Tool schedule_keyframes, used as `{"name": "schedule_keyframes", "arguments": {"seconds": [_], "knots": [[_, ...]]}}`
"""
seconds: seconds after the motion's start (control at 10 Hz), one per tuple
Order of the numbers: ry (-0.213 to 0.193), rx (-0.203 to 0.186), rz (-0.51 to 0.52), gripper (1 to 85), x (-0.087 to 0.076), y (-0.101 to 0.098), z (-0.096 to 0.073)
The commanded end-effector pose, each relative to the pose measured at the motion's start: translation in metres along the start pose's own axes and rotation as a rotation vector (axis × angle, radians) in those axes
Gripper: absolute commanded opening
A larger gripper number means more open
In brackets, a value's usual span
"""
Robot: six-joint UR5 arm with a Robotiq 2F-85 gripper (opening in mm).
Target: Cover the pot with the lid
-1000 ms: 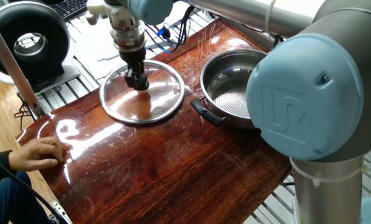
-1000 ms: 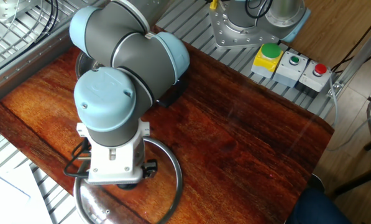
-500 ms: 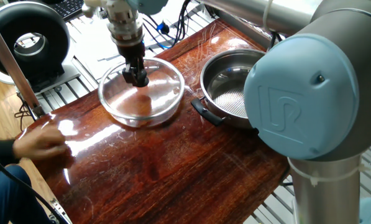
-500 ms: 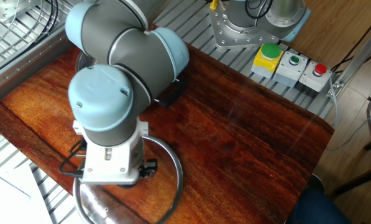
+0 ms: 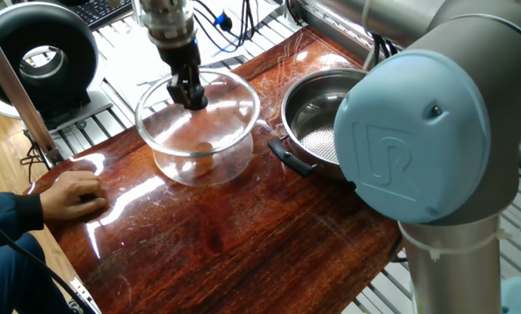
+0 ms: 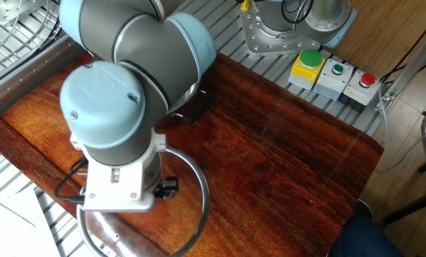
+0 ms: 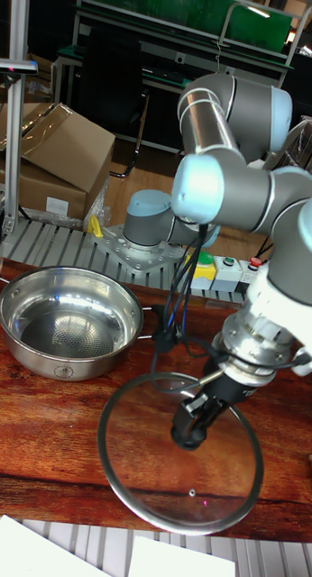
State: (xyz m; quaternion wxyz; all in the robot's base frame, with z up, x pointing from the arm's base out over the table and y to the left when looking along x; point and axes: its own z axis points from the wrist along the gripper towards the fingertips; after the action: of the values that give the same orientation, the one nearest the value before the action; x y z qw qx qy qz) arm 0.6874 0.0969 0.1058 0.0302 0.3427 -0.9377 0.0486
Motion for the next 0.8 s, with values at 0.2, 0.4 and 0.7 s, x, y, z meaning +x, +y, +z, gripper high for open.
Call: {"name": "schedule_keyframes", "arguments": {"seconds": [0.2, 0.4, 0.7], "knots": [[0.032, 0.002, -0.036, 1.3, 0.024, -0.003, -0.037], [0.037, 0.019, -0.044, 1.3, 0.038, -0.008, -0.042], [0.03, 0.016, -0.04, 1.3, 0.055, -0.007, -0.04]]}}
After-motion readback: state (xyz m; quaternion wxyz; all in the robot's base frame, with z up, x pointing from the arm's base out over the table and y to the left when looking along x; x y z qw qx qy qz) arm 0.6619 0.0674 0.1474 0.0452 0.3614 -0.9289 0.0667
